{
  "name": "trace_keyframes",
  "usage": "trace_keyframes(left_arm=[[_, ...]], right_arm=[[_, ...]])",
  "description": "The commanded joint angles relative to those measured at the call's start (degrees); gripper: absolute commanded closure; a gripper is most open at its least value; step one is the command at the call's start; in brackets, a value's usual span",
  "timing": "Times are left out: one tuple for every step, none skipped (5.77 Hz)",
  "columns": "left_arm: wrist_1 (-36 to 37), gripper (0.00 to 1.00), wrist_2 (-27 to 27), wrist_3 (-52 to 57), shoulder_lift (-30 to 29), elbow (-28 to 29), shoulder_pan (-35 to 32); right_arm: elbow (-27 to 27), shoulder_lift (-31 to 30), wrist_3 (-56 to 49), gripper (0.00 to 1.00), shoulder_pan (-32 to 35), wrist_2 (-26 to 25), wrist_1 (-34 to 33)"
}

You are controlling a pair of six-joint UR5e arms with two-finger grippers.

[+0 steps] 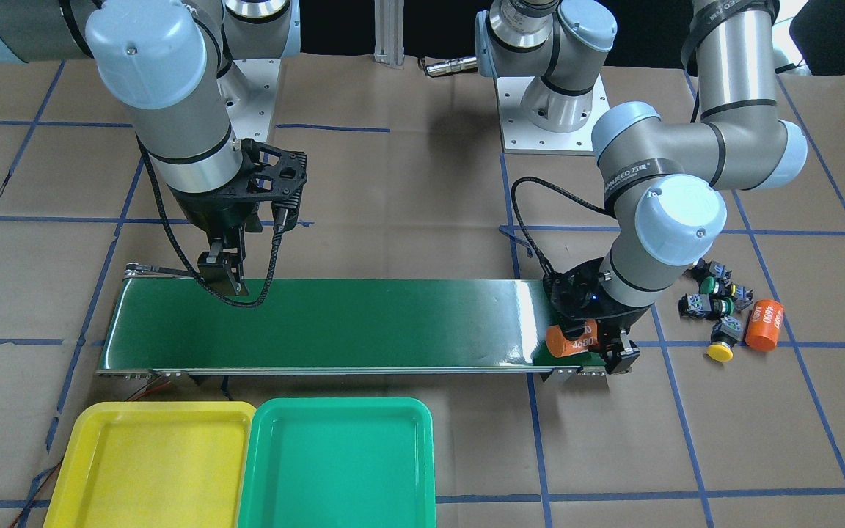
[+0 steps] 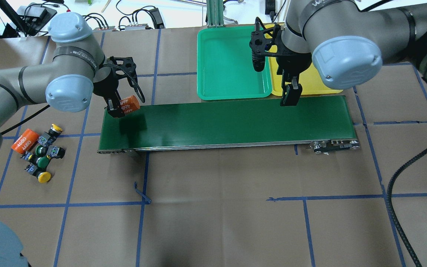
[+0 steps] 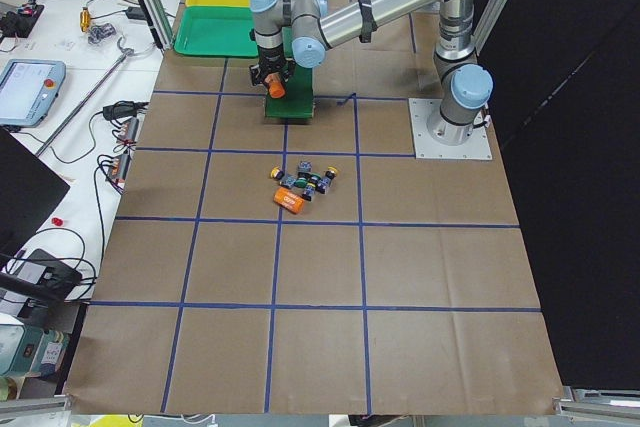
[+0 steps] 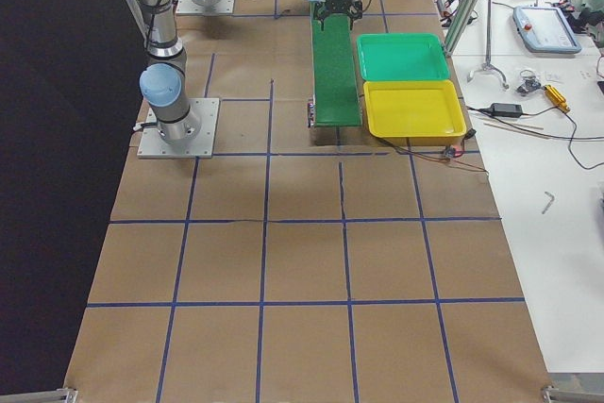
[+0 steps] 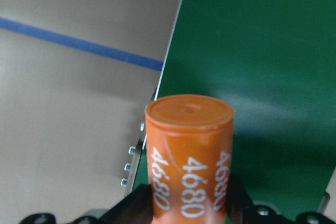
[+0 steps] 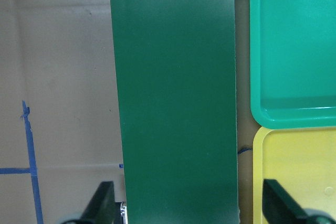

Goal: Sort buttons by color to trays
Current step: 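Carry the orange cylinder onto the conveyor and open the left gripper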

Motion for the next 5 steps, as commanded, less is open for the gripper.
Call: trace_keyframes(left_arm=[[0.1,0.91,0.0,7.2,-0.7,-0.6,-1.3],[-0.1,0.89,0.3,7.3,-1.2,-0.7,-1.3],[-0.5,0.88,0.3,6.7,-1.0,-1.3,-1.7],[-0.5,0.85,0.4,6.5,-0.4,-1.4,-2.7],[0.4,0.02,0.3,6.1,-1.7,-1.4,-2.7]], right_arm=[[0.5,-0.1,1.1,0.00,0.1,0.1,0.1],[0.5,-0.1,1.1,0.00,0.1,-0.1,0.4],[0.5,-0.2,1.1,0.00,0.1,-0.1,0.9],[0.5,-0.2,1.1,0.00,0.0,-0.2,0.9],[0.5,-0.1,1.1,0.00,0.0,-0.2,0.0]])
